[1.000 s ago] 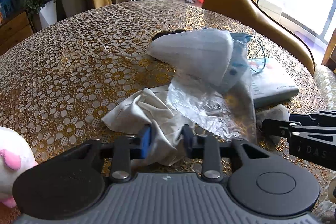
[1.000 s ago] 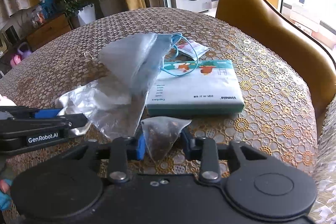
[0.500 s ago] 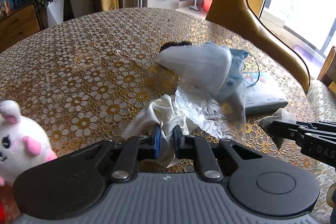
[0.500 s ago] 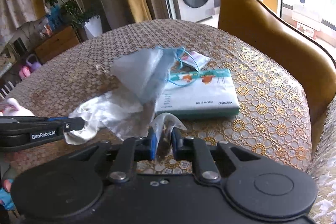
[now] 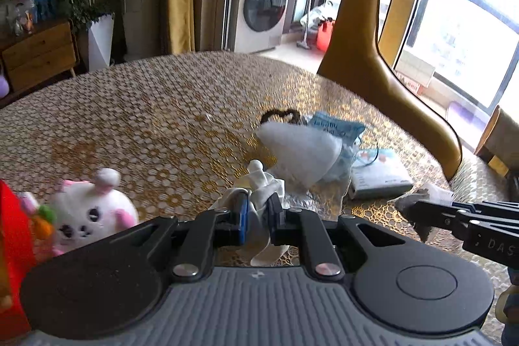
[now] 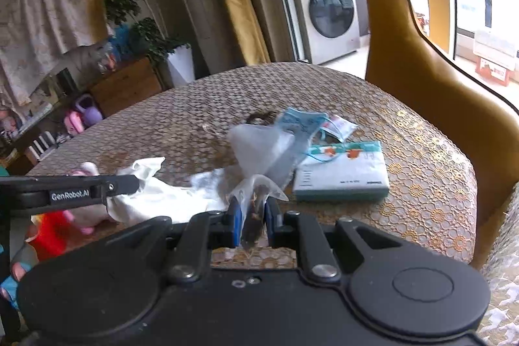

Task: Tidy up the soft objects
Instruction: 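Carry the white cloth and tea bag over the red box and lower them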

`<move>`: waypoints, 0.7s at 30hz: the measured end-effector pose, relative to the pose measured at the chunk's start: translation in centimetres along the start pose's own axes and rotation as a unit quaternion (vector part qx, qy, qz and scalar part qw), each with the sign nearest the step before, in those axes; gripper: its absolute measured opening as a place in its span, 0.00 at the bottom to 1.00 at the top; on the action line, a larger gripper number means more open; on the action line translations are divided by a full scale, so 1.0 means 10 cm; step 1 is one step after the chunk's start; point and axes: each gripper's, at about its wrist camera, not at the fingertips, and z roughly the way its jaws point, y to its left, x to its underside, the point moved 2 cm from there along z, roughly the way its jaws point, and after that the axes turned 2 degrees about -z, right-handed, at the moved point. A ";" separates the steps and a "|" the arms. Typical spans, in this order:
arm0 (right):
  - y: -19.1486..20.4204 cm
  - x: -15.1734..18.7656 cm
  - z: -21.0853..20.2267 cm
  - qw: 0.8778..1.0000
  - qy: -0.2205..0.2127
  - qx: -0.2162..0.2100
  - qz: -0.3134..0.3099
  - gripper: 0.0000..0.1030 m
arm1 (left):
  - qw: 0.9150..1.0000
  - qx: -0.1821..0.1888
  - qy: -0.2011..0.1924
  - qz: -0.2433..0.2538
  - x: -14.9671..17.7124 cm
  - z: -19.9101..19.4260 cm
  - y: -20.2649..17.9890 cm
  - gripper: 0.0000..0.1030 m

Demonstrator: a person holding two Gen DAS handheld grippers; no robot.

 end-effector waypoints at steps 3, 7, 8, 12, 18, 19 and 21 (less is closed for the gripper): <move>0.11 -0.01 -0.11 1.000 -0.004 -0.014 -0.009 0.14 | 1.000 0.001 -0.008 -0.009 -0.02 -0.20 0.08 0.12; 0.31 -0.04 -0.22 0.999 -0.002 -0.037 -0.031 0.14 | 1.000 -0.001 -0.013 -0.020 -0.05 -0.45 0.20 0.12; 0.36 -0.04 -0.24 0.998 -0.001 -0.043 -0.038 0.14 | 1.000 -0.002 -0.015 -0.020 -0.05 -0.52 0.23 0.12; 0.61 -0.05 -0.34 0.996 0.004 -0.070 -0.061 0.14 | 0.999 -0.005 -0.021 -0.029 -0.06 -0.78 0.38 0.12; 1.01 -0.08 -0.43 0.989 0.012 -0.108 -0.100 0.14 | 0.999 -0.015 -0.036 -0.037 -0.06 -1.17 0.64 0.12; 1.07 -0.10 -0.44 0.988 0.013 -0.113 -0.105 0.14 | 0.998 -0.018 -0.041 -0.038 -0.06 -1.25 0.69 0.12; 1.22 -0.11 -0.46 0.985 0.014 -0.124 -0.120 0.14 | 0.998 -0.024 -0.050 -0.038 -0.07 -1.36 0.76 0.12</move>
